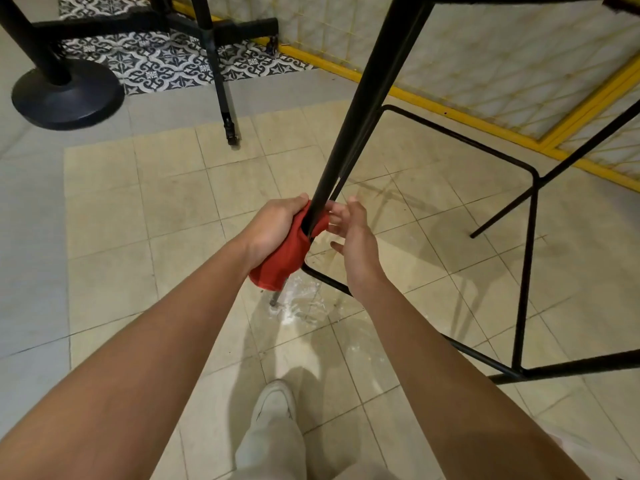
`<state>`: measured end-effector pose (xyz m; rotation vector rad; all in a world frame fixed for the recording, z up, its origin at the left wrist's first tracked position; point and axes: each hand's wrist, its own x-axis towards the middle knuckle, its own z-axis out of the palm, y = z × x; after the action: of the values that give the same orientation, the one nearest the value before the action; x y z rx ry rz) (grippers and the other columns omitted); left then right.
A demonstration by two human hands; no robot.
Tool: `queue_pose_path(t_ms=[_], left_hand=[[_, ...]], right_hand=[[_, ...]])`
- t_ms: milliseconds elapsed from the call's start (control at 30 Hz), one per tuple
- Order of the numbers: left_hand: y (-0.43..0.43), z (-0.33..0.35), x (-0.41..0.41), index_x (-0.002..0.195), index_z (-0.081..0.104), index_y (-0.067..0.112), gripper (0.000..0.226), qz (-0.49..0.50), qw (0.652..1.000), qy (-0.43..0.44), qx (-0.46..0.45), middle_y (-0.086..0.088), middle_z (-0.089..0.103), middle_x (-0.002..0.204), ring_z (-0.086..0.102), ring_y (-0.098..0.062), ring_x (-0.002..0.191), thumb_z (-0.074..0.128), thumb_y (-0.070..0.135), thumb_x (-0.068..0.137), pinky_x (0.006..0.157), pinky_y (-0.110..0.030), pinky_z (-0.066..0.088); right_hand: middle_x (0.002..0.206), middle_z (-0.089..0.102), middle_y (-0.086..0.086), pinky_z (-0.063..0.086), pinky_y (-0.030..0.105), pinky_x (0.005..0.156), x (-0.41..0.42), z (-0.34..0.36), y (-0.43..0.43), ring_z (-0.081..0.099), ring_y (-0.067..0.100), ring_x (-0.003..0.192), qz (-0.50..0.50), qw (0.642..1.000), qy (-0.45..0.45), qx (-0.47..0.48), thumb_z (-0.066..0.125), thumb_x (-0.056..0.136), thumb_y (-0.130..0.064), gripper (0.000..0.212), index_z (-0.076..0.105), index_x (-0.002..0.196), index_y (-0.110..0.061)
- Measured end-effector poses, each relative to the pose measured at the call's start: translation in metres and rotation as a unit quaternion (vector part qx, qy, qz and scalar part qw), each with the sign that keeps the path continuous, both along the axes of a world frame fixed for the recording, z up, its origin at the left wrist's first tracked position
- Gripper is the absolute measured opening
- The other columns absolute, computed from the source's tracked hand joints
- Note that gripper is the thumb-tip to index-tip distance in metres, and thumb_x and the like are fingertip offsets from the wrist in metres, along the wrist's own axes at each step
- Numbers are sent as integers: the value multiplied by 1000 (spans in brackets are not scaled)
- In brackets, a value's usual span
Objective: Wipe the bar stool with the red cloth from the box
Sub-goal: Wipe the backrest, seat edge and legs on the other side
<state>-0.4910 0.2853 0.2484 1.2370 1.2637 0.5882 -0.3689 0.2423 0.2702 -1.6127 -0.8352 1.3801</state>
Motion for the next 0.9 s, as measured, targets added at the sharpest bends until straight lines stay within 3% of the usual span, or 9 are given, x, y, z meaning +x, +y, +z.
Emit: queue_pose_path(t_ms=[100, 167, 233, 333, 433, 600, 733, 833, 900], left_hand=[[-2, -7, 3, 79, 74, 27, 45, 32, 998, -34, 31, 1, 65, 70, 57, -6, 55, 35, 35, 100, 54, -17, 48], [-3, -19, 4, 62, 67, 25, 49, 36, 999, -5, 9, 3, 62, 64, 56, -12, 57, 36, 34, 98, 65, -28, 50], [-2, -37, 1, 66, 65, 20, 47, 10, 996, 84, -11, -6, 65, 72, 60, -24, 67, 34, 40, 96, 80, -44, 51], [-4, -55, -4, 88, 69, 16, 51, -12, 982, 186, -35, -13, 68, 93, 63, -31, 89, 27, 44, 99, 94, -48, 45], [-4, -54, -5, 93, 69, 16, 50, -2, 983, 168, -69, -13, 68, 97, 63, -30, 91, 28, 44, 100, 94, -45, 47], [1, -42, -5, 83, 69, 14, 48, 0, 998, 50, -26, -11, 70, 84, 63, -22, 73, 35, 43, 99, 80, -39, 50], [7, -54, -8, 57, 65, 21, 46, -77, 985, 155, -24, 0, 65, 63, 60, -23, 67, 40, 33, 95, 76, -40, 50], [11, -59, -10, 66, 61, 24, 42, -100, 973, 210, 11, -9, 58, 97, 54, -24, 88, 35, 29, 99, 92, -43, 45], [11, -60, -13, 76, 61, 25, 37, -110, 968, 223, 27, -7, 53, 103, 53, -24, 97, 34, 33, 100, 96, -41, 41]], right_hand=[[112, 65, 1, 33, 45, 107, 2, -9, 1, 54, 15, 110, -15, 1000, -9, 5, 19, 100, -44, 54, 68, 105, -22], [118, 63, 1, 33, 45, 106, 3, -16, -1, 53, 16, 111, -7, 1000, -15, -7, 19, 100, -44, 54, 67, 107, -21], [120, 62, 1, 32, 45, 107, 3, -21, -3, 52, 15, 111, -5, 1000, -13, -23, 20, 100, -43, 51, 67, 102, -23], [122, 61, 1, 32, 43, 108, 1, -25, -4, 51, 14, 110, 9, 999, -11, -39, 19, 100, -43, 50, 66, 101, -24], [120, 61, -1, 32, 42, 107, 0, -28, -6, 51, 14, 109, 14, 998, -14, -52, 19, 100, -44, 50, 66, 99, -25], [112, 63, -5, 34, 42, 106, -3, -32, -7, 52, 12, 105, 5, 998, -15, -53, 19, 100, -46, 51, 66, 97, -27], [120, 60, 1, 33, 44, 108, -1, -37, -6, 51, 15, 111, -3, 998, -21, -63, 20, 100, -46, 53, 67, 101, -23], [120, 60, 3, 32, 46, 108, -1, -42, -8, 50, 17, 114, -3, 997, -27, -67, 19, 100, -47, 54, 67, 97, -24], [121, 60, 3, 32, 46, 109, -2, -44, -9, 50, 18, 116, -5, 997, -25, -70, 18, 100, -46, 54, 67, 98, -23]])
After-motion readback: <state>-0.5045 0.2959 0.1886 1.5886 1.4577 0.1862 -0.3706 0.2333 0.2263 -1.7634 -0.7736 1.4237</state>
